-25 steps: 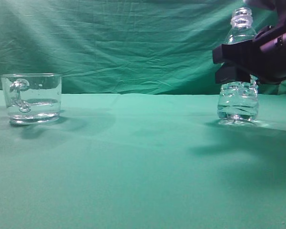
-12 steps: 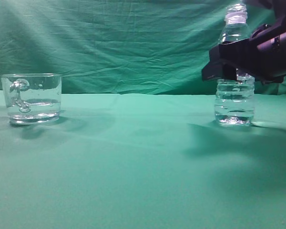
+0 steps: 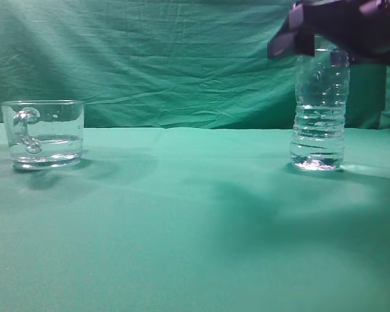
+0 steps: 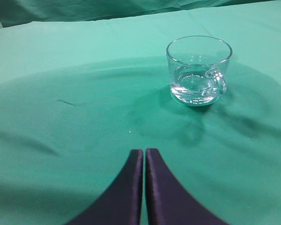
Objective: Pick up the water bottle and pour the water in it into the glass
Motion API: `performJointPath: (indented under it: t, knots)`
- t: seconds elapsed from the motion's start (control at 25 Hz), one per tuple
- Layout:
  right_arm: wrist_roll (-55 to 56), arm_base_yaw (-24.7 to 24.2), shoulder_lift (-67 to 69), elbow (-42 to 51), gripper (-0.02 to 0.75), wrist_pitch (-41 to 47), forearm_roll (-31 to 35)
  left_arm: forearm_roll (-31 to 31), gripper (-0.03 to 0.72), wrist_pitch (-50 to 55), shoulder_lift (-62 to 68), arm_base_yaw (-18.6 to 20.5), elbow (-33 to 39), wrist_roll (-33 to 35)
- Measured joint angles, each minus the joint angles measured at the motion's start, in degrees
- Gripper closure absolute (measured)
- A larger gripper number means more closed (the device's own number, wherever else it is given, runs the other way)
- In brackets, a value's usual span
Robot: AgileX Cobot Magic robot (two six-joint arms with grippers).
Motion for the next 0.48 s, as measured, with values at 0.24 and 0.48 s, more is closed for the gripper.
performJointPath:
  t: [0.24,0.48]
  knots:
    - [0.22,0.0,-13.13,0.0,0.09,8.96,-0.09,0.0,0.688,0.0,0.0,0.0,0.0,0.0]
    - [0.22,0.0,-29.98,0.1,0.414,24.05,-0.44,0.0,0.688,0.0,0.0,0.0,0.0,0.0]
